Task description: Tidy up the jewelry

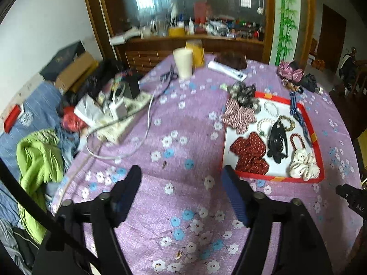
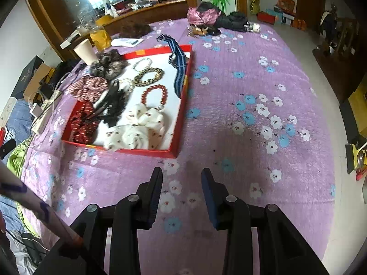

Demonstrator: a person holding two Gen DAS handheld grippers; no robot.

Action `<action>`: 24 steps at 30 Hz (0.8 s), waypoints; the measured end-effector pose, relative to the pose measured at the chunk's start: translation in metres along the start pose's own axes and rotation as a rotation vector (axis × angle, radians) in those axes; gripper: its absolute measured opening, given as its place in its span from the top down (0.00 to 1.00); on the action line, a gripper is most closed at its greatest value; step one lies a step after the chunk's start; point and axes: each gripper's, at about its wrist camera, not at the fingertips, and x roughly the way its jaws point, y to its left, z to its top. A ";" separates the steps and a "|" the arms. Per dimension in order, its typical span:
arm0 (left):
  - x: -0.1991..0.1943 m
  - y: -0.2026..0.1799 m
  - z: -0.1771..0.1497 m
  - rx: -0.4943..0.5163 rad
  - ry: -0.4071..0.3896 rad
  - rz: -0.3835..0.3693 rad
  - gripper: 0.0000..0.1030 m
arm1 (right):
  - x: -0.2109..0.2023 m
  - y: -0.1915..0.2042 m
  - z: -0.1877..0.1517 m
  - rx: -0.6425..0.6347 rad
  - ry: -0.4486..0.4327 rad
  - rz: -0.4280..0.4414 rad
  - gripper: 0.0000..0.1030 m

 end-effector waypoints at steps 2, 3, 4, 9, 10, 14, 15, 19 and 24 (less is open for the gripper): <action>-0.006 -0.002 0.003 0.002 -0.037 -0.004 0.20 | -0.005 0.007 -0.002 0.002 -0.008 0.005 0.62; -0.008 -0.003 0.005 0.005 -0.058 -0.001 0.19 | -0.008 0.011 -0.002 0.000 -0.011 0.005 0.61; -0.009 -0.003 0.008 0.007 -0.067 0.003 0.17 | -0.010 0.015 -0.003 -0.005 -0.013 0.002 0.61; -0.004 0.001 0.016 0.012 -0.057 -0.041 0.15 | -0.011 0.040 0.004 -0.042 -0.023 -0.031 0.60; 0.001 0.004 0.018 0.011 -0.038 -0.046 0.15 | -0.009 0.046 0.009 -0.045 -0.022 -0.030 0.60; 0.018 0.011 0.016 0.021 0.020 -0.112 0.15 | 0.002 0.071 0.028 -0.079 -0.031 -0.024 0.60; 0.021 0.013 0.014 0.026 0.029 -0.120 0.15 | 0.007 0.077 0.035 -0.080 -0.026 -0.013 0.60; 0.036 0.023 0.008 0.029 0.061 -0.147 0.15 | 0.041 0.099 0.065 -0.051 -0.002 0.031 0.60; 0.051 0.040 0.002 0.021 0.096 -0.174 0.15 | 0.091 0.109 0.087 0.051 0.087 0.067 0.60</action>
